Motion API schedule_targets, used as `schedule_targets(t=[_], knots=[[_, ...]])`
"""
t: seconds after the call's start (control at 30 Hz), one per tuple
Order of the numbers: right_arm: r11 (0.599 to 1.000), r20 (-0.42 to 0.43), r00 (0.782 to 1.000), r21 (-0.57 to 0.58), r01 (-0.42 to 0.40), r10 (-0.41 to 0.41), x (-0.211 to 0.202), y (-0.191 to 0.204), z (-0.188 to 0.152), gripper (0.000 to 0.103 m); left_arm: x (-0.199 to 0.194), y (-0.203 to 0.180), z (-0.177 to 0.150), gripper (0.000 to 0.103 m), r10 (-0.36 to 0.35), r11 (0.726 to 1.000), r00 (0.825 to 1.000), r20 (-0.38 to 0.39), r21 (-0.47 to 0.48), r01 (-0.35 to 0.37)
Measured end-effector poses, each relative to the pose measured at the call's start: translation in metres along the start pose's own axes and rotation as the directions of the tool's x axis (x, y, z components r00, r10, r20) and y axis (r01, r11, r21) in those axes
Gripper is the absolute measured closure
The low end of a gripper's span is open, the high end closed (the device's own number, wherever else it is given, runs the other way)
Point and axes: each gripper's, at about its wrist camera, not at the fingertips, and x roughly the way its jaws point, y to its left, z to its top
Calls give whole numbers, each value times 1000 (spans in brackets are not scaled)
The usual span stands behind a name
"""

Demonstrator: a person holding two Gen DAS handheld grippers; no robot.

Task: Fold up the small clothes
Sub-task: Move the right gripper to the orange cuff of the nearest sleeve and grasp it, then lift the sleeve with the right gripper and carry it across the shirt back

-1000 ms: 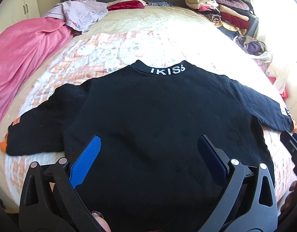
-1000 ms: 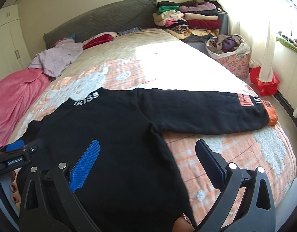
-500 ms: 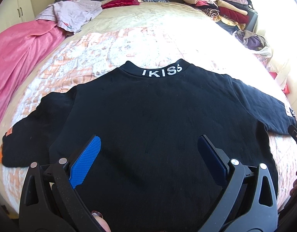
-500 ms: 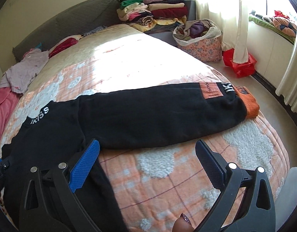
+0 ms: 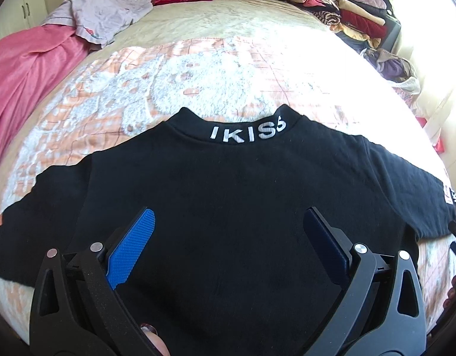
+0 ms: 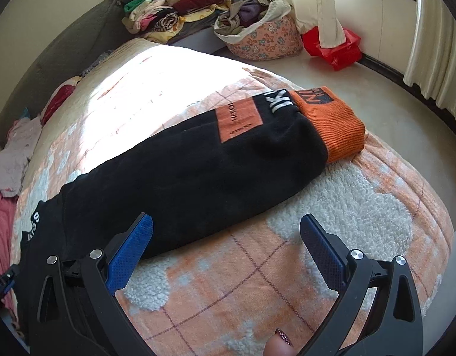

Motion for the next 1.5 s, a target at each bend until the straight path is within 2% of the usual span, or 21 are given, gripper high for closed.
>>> schedule_targets(t=[0.17, 0.37, 0.43, 0.53, 0.57, 0.63, 0.7, 0.73, 1.0, 1.2, 1.5], knots=[[995, -6, 999, 80, -51, 52, 13, -22, 17, 4, 13, 5, 0, 9, -33, 999, 999, -21, -20, 33], [980, 53, 994, 174, -100, 92, 24, -38, 42, 4, 16, 19, -6, 9, -59, 997, 998, -5, -50, 59], [976, 77, 993, 191, -107, 94, 25, -42, 47, 8, 15, 23, -8, 9, -60, 997, 998, 3, -51, 60], [975, 105, 991, 196, -104, 84, 25, -43, 51, 47, 13, 27, -11, 9, -60, 997, 998, 12, -46, 61], [974, 110, 990, 198, -113, 93, 25, -44, 51, 52, 13, 29, -12, 9, -60, 997, 998, 15, -46, 61], [971, 126, 986, 198, -131, 107, 23, -44, 52, 70, 12, 31, -12, 9, -63, 997, 998, 18, -51, 64], [971, 142, 980, 173, -166, 142, 19, -40, 52, 83, 10, 33, -13, 9, -71, 996, 997, 19, -55, 72], [971, 151, 976, 158, -178, 154, 15, -35, 52, 85, 10, 33, -13, 9, -74, 996, 997, 20, -55, 75], [962, 191, 946, 23, -273, 263, -22, 14, 55, 87, -2, 37, -13, 9, -103, 993, 994, 39, -60, 105], [930, 185, 912, -65, -361, 367, -49, 61, 52, 88, -14, 47, -10, 9, -118, 989, 991, 67, -78, 123], [877, 136, 875, -207, -434, 465, -75, 138, 32, 88, -29, 66, -5, 9, -103, 989, 990, 97, -96, 112]])
